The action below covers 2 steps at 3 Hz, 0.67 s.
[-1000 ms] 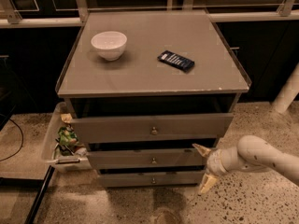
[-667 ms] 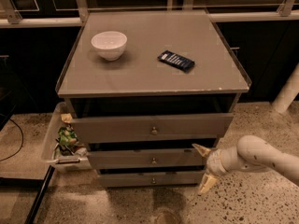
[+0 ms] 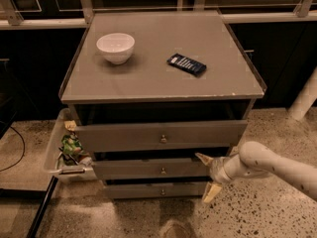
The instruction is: Open middle drawer
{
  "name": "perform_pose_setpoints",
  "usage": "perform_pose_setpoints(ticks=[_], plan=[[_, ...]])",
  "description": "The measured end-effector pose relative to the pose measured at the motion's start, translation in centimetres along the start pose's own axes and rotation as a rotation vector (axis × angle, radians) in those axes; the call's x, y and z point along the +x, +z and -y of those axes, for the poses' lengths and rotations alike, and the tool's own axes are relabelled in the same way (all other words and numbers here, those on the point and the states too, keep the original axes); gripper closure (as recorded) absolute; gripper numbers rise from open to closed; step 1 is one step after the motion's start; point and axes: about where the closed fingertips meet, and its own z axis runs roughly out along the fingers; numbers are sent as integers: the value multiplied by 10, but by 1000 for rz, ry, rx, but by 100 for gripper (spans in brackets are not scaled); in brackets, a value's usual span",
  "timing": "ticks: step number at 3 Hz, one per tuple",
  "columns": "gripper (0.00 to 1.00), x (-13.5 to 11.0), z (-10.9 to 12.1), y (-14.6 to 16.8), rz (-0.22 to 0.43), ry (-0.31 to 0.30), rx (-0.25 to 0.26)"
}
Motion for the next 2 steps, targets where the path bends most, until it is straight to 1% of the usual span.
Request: perform_pose_setpoints(ticks=[1, 2], plan=[[0, 2, 12, 21, 13, -19, -10], [0, 4, 24, 30, 8, -39, 1]])
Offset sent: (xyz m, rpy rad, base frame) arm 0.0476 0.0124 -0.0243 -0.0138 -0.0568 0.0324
